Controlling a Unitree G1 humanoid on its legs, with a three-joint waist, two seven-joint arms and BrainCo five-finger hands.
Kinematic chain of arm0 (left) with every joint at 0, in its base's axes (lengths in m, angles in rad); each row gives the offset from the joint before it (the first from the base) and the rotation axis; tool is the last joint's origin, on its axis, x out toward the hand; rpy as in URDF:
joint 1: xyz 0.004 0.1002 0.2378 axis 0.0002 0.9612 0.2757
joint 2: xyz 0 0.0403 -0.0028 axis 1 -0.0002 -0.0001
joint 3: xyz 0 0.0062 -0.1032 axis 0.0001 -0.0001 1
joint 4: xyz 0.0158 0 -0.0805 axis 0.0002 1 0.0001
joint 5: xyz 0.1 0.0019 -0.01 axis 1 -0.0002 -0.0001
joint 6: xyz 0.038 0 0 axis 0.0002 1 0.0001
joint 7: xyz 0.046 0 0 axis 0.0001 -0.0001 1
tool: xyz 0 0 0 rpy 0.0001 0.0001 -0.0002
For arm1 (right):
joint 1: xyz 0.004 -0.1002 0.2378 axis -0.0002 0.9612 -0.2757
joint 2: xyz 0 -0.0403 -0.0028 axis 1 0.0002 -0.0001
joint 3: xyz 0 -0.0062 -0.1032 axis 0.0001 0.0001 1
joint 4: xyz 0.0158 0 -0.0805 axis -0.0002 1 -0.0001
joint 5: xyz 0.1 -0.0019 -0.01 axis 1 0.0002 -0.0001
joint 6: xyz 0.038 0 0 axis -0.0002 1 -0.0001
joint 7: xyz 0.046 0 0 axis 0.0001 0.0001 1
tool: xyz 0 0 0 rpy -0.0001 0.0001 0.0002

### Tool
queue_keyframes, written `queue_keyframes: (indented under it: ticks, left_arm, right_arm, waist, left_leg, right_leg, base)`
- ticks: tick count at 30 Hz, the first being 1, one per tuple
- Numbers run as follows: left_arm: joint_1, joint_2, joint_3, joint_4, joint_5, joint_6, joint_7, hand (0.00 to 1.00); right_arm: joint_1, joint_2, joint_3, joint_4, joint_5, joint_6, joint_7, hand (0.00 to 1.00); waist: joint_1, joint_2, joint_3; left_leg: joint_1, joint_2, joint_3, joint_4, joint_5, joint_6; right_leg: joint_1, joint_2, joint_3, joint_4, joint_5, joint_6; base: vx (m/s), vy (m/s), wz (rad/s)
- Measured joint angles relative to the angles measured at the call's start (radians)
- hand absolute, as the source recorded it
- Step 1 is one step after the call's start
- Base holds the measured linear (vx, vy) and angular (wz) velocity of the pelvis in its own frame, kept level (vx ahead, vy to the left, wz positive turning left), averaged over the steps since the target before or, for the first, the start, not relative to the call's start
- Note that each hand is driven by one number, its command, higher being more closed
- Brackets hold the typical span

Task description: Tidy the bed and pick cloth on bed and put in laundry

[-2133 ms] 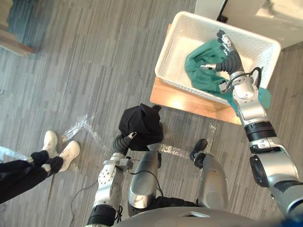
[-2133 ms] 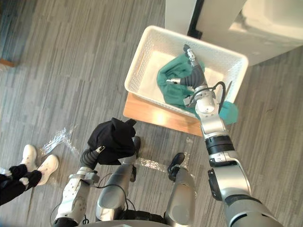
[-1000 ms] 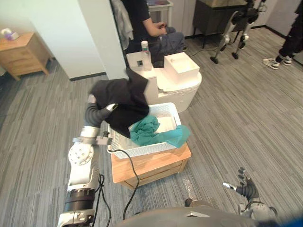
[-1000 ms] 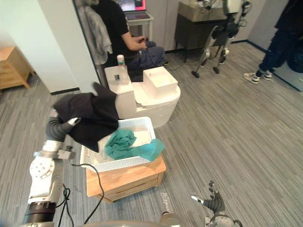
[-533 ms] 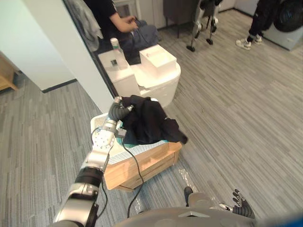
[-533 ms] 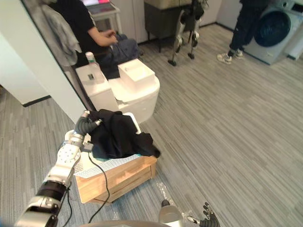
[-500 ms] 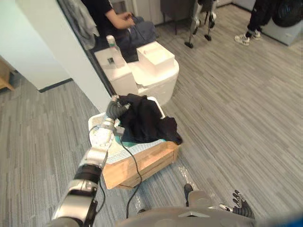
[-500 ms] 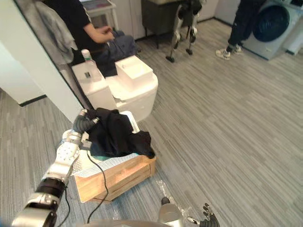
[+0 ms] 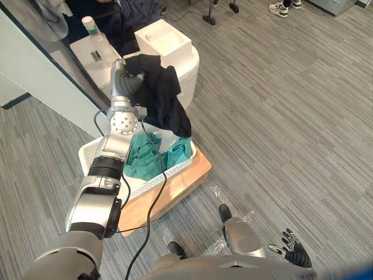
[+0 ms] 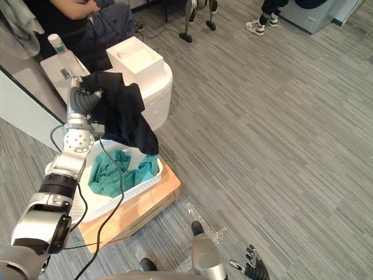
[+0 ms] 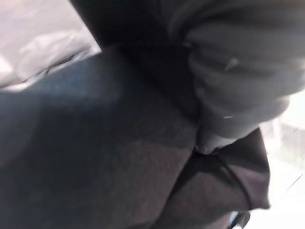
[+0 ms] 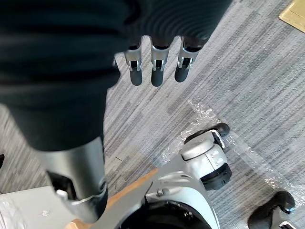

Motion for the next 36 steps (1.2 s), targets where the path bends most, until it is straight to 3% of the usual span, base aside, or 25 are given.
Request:
queue_keyframes:
  ticks: [6,8,16,19,21,24,28,32,36]
  left_arm:
    - [0.132,-0.072,-0.014,0.002,-0.001,0.025,-0.031,1.00]
    - [0.164,-0.093,-0.009,0.002,-0.003,0.025,-0.030,1.00]
    - [0.228,-0.091,0.066,-0.028,-0.002,0.025,0.011,1.00]
    - [0.227,-0.085,0.080,-0.048,0.024,0.065,-0.005,1.00]
    - [0.231,-0.081,0.089,-0.048,0.032,0.103,-0.065,1.00]
    - [0.261,-0.086,0.077,-0.050,0.037,0.119,-0.151,1.00]
    - [0.309,-0.090,0.067,-0.058,0.037,0.148,-0.196,1.00]
    - [0.315,-0.092,0.067,-0.058,0.046,0.207,-0.268,1.00]
    - [0.297,-0.106,0.067,-0.038,0.059,0.264,-0.268,1.00]
  right_arm:
    - [-0.001,0.013,0.010,-0.026,0.000,0.005,-0.005,0.00]
    - [-0.004,0.018,0.011,-0.045,0.000,0.008,-0.020,0.00]
    - [-0.060,0.017,0.058,-0.103,0.031,0.021,-0.021,0.00]
    - [-0.074,0.016,0.062,-0.121,0.054,0.025,-0.018,0.00]
    - [-0.097,0.016,0.065,-0.128,0.060,0.030,-0.013,0.00]
    - [-0.106,0.012,0.078,-0.171,0.061,0.049,-0.001,0.00]
    - [-0.109,0.008,0.080,-0.181,0.061,0.061,-0.001,0.00]
    - [-0.142,0.002,0.079,-0.204,0.061,0.061,0.000,0.00]
    - [-0.150,-0.007,0.079,-0.240,0.061,0.059,0.000,0.00]
  waist:
    - [0.021,0.000,0.027]
    - [0.048,-0.002,0.033]
    - [0.103,-0.023,0.094]
    - [0.109,-0.030,0.101]
    - [0.112,-0.033,0.124]
    - [0.121,-0.032,0.140]
    - [0.126,-0.033,0.151]
    - [0.131,-0.027,0.167]
    - [0.131,-0.026,0.176]
  left_leg:
    - [-0.063,0.008,-0.024,0.039,-0.009,0.001]
    - [-0.101,0.010,-0.028,0.068,-0.009,0.001]
    - [-0.174,0.041,-0.026,0.189,-0.048,0.019]
    - [-0.239,0.040,-0.053,0.241,-0.063,0.032]
    - [-0.255,0.047,-0.064,0.271,-0.078,0.034]
    - [-0.292,0.053,-0.073,0.305,-0.092,0.038]
    - [-0.305,0.053,-0.077,0.314,-0.092,0.039]
    - [-0.324,0.053,-0.078,0.321,-0.092,0.039]
    - [-0.340,0.055,-0.077,0.328,-0.091,0.039]
  right_leg:
    - [-0.034,-0.009,-0.021,0.000,-0.002,0.004]
    - [-0.054,-0.017,-0.036,0.003,-0.001,0.004]
    - [-0.075,-0.031,-0.052,0.063,-0.017,-0.012]
    - [-0.111,-0.042,-0.068,0.086,-0.036,-0.009]
    - [-0.114,-0.042,-0.074,0.096,-0.043,-0.008]
    - [-0.142,-0.042,-0.073,0.120,-0.056,0.000]
    - [-0.163,-0.042,-0.075,0.144,-0.067,-0.002]
    - [-0.190,-0.045,-0.075,0.166,-0.077,-0.002]
    - [-0.208,-0.048,-0.075,0.170,-0.077,-0.002]
  base:
    - [0.01,-0.016,0.11]
    - [0.07,-0.007,0.18]
    - [0.00,0.027,0.28]
    - [-0.06,0.005,0.26]
    - [-0.09,0.004,0.11]
    - [-0.08,-0.013,0.03]
    - [-0.01,-0.006,0.02]
    - [0.00,0.000,0.00]
    - [0.02,-0.002,-0.01]
